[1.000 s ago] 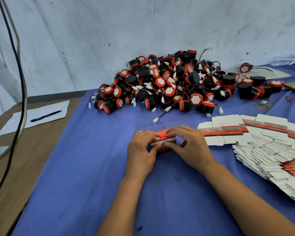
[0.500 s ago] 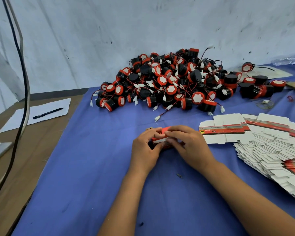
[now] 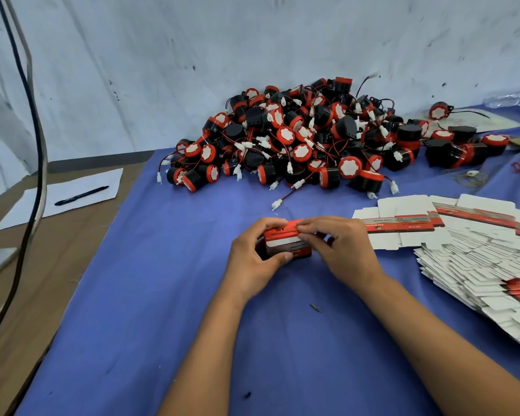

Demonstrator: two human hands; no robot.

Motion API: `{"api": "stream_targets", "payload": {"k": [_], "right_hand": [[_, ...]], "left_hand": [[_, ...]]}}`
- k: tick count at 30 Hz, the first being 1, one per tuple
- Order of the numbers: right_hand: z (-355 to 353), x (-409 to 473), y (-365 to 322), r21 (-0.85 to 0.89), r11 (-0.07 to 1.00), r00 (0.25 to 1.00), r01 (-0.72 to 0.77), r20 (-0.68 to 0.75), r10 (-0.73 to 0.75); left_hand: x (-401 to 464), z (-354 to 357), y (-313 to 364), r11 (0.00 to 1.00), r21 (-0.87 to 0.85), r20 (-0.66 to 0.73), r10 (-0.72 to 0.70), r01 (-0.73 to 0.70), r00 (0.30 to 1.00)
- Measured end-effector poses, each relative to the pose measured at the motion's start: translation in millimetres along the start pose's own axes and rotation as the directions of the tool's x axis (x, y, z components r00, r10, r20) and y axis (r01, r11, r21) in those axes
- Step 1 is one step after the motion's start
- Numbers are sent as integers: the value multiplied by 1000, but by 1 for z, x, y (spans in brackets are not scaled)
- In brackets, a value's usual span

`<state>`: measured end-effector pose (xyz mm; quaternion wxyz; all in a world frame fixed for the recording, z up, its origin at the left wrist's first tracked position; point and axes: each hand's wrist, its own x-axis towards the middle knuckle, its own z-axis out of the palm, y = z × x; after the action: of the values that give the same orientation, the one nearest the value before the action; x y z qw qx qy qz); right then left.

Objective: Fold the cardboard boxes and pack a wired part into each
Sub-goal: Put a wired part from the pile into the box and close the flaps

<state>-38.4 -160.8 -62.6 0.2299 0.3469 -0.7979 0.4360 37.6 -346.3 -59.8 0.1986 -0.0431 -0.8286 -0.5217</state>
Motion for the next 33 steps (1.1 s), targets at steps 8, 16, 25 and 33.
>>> {"api": "stream_targets", "payload": {"k": [8,16,25,33], "right_hand": [[-12,-1,2,136,989,985,-67,167,43],[-7,0,0,66,997,990,25,135,-34],[-8,-3,-7,203,969,971,-142,221,96],[0,-5,-27,385,896,968,-222,196,156]], "left_hand": [[0,12,1,980,174,-149,126,-99,981],[1,20,6,998,67,-167,17,-5,986],[-2,5,3,997,-70,-141,-23,13,990],[-1,23,8,850,-478,-168,-337,222,926]]}}
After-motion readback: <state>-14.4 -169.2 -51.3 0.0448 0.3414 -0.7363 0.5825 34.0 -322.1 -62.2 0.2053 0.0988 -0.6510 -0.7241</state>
